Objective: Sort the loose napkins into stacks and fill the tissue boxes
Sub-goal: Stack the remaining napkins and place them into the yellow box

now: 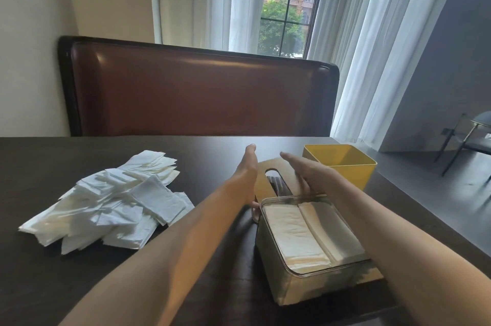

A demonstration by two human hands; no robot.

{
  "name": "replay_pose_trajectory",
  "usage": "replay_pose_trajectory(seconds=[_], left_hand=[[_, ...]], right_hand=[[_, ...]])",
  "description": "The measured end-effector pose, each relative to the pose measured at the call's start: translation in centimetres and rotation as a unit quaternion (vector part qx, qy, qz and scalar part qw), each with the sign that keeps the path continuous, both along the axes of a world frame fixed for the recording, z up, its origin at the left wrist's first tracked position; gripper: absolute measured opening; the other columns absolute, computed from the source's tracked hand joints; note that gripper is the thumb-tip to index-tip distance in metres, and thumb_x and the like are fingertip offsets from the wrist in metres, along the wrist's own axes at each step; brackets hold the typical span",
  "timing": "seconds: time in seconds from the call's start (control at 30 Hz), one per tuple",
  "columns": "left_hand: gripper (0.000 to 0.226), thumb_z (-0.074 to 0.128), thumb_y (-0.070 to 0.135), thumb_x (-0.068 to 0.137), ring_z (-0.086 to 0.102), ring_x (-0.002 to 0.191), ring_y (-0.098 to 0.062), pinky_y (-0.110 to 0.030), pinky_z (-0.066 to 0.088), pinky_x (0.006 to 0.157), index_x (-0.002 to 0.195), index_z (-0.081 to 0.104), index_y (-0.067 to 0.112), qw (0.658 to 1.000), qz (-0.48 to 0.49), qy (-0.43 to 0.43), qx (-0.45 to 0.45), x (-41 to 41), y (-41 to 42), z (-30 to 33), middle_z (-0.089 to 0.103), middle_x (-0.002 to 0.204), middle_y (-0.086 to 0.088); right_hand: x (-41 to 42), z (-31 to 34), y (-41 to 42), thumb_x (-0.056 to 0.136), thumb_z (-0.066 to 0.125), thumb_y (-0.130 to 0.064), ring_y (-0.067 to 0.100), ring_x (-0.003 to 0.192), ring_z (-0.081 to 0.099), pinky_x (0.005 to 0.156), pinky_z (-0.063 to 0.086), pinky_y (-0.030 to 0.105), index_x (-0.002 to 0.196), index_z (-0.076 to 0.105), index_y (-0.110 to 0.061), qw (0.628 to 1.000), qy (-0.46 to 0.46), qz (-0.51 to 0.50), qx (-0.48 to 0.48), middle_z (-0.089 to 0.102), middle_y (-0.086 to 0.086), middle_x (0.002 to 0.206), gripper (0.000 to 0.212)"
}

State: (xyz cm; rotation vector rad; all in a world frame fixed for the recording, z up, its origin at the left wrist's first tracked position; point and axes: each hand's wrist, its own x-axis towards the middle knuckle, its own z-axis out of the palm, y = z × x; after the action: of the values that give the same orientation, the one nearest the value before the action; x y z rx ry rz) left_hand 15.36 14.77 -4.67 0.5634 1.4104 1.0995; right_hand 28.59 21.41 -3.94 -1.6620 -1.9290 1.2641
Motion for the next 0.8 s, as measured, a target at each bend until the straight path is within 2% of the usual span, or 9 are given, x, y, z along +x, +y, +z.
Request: replay_pose_trajectory(seconds=[0.1, 0.17, 0.23, 0.3, 0.37, 0.47, 0.6, 0.7, 0.8], left_hand=[[0.076, 0.031, 0.075, 0.092, 0.051, 0.123, -0.035, -0.059, 0.046, 0.103, 0.143, 0.038, 0.019, 0.998, 0.045, -0.026, 0.020, -0.1, 0.0, 0.0, 0.049, 0.128, -0.009], [0.061, 0.032, 0.071, 0.096, 0.052, 0.118, -0.032, -0.056, 0.048, 0.101, 0.133, 0.040, 0.023, 0.997, 0.064, -0.027, 0.043, -0.1, -0.3, 0.7, 0.048, 0.115, -0.008], [0.054, 0.032, 0.069, 0.098, 0.052, 0.109, -0.029, -0.051, 0.051, 0.097, 0.125, 0.041, 0.023, 0.996, 0.066, -0.016, 0.065, -0.2, -0.5, 1.7, 0.054, 0.104, -0.005], [0.060, 0.030, 0.069, 0.098, 0.054, 0.115, -0.031, -0.050, 0.049, 0.098, 0.133, 0.045, 0.022, 0.995, 0.060, -0.005, 0.084, -0.3, -0.7, 2.5, 0.060, 0.120, -0.008], [0.064, 0.030, 0.070, 0.098, 0.055, 0.120, -0.033, -0.051, 0.048, 0.100, 0.140, 0.045, 0.023, 0.993, 0.057, 0.016, 0.100, -0.6, -0.6, 3.1, 0.057, 0.135, -0.010], [0.058, 0.034, 0.064, 0.101, 0.064, 0.096, -0.028, -0.040, 0.055, 0.075, 0.134, 0.051, 0.020, 0.987, 0.090, 0.032, 0.126, -1.4, -0.8, 3.8, 0.066, 0.115, -0.008], [0.041, 0.042, 0.049, 0.105, 0.066, 0.061, -0.023, -0.024, 0.050, 0.045, 0.121, 0.054, 0.014, 0.980, 0.116, 0.048, 0.154, -2.0, -1.5, 5.3, 0.066, 0.090, -0.008], [0.038, 0.047, 0.045, 0.104, 0.060, 0.039, -0.018, -0.020, 0.043, 0.038, 0.121, 0.054, 0.011, 0.973, 0.118, 0.067, 0.188, -2.0, -2.0, 6.3, 0.067, 0.083, -0.009], [0.033, 0.048, 0.039, 0.105, 0.061, 0.038, -0.018, -0.021, 0.046, 0.039, 0.119, 0.054, 0.011, 0.966, 0.123, 0.060, 0.218, -2.0, -2.9, 7.1, 0.067, 0.082, -0.009]], right_hand=[[-0.8, -0.7, 0.9, 0.091, 0.033, -0.074, 0.032, 0.146, 0.027, 0.116, 0.028, 0.048, 0.154, 0.027, -0.011, 0.989, -0.066, -0.111, 0.071, 0.021, 0.013, 0.161, 0.090], [-1.0, -0.7, 0.8, 0.095, 0.030, -0.070, 0.036, 0.135, 0.040, 0.107, 0.039, 0.048, 0.147, 0.039, -0.006, 0.971, -0.109, -0.141, 0.158, 0.030, 0.018, 0.154, 0.083], [-1.1, 0.1, 0.2, 0.092, 0.025, -0.073, 0.034, 0.117, 0.054, 0.092, 0.047, 0.045, 0.125, 0.060, -0.007, 0.956, -0.096, -0.138, 0.240, 0.049, 0.019, 0.138, 0.082], [-1.1, 1.0, -0.3, 0.082, 0.020, -0.080, 0.029, 0.101, 0.061, 0.081, 0.052, 0.041, 0.101, 0.067, -0.011, 0.942, -0.059, -0.146, 0.296, 0.062, 0.014, 0.120, 0.086], [-0.9, 2.1, -0.4, 0.077, 0.018, -0.083, 0.026, 0.099, 0.063, 0.083, 0.055, 0.044, 0.095, 0.067, -0.014, 0.932, -0.030, -0.153, 0.327, 0.065, 0.011, 0.114, 0.087], [-0.6, 4.4, -1.3, 0.083, 0.020, -0.080, 0.021, 0.091, 0.065, 0.083, 0.056, 0.043, 0.084, 0.065, -0.021, 0.915, -0.007, -0.146, 0.376, 0.067, 0.008, 0.103, 0.074], [-0.3, 6.2, -1.5, 0.096, 0.021, -0.070, 0.016, 0.080, 0.063, 0.073, 0.049, 0.030, 0.075, 0.063, -0.025, 0.902, -0.063, -0.128, 0.406, 0.066, -0.002, 0.087, 0.065], [-0.3, 7.3, -2.2, 0.097, 0.016, -0.068, 0.015, 0.076, 0.061, 0.064, 0.040, 0.024, 0.077, 0.063, -0.021, 0.908, -0.088, -0.111, 0.394, 0.063, -0.005, 0.080, 0.069], [0.2, 8.1, -2.6, 0.101, 0.019, -0.061, 0.016, 0.079, 0.060, 0.066, 0.038, 0.025, 0.073, 0.057, -0.020, 0.928, -0.052, -0.083, 0.361, 0.062, -0.002, 0.081, 0.063]])
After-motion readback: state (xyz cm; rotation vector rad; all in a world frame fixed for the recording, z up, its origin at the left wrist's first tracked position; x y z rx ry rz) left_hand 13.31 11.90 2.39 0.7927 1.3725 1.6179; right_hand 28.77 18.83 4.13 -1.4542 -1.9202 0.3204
